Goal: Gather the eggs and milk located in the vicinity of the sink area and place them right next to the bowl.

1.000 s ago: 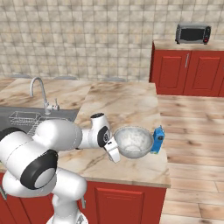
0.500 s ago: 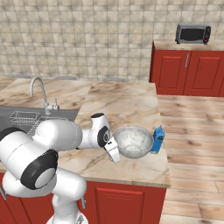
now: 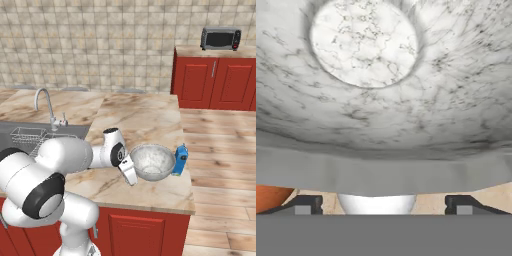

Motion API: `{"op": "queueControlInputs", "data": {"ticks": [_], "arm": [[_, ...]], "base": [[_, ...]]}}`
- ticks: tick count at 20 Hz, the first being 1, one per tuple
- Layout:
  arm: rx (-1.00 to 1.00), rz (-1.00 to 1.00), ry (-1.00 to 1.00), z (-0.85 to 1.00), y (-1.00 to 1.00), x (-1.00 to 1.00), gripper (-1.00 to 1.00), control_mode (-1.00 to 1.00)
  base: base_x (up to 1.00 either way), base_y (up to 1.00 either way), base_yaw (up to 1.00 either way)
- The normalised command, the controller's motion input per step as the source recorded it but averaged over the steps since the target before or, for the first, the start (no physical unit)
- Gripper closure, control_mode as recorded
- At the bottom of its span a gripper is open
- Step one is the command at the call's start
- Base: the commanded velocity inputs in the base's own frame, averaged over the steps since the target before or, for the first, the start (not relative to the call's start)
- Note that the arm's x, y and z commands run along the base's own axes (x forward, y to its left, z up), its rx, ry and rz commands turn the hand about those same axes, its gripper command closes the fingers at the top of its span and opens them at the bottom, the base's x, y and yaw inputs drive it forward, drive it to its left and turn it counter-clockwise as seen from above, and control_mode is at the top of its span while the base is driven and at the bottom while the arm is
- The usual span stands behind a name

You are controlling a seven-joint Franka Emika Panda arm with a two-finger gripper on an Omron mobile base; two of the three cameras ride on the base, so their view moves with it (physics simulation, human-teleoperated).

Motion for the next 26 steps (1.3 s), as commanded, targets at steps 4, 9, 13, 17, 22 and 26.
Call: {"op": "queueControlInputs", "data": {"ticks": [4,9,13,17,22,26], "arm": [[0.00,0.00,0.00,0.69,0.18,-0.03,-1.00,-1.00],[0.00,0.00,0.01,0.77,0.11,-0.49,-1.00,-1.00],[0.00,0.02,0.09,0.72,0.12,-0.75,-1.00,-1.00],[0.02,0.07,0.14,0.65,0.14,-0.70,-1.00,-1.00],[0.17,0.11,0.18,0.04,0.24,-0.51,-1.00,-1.00],[0.40,0.09,0.08,0.00,0.17,-0.25,-1.00,-1.00]], "base": [[0.00,0.00,0.00],[0.00,0.00,0.00],[0.00,0.00,0.00],[0.00,0.00,0.00],[0.00,0.00,0.00],[0.00,0.00,0.00]]}}
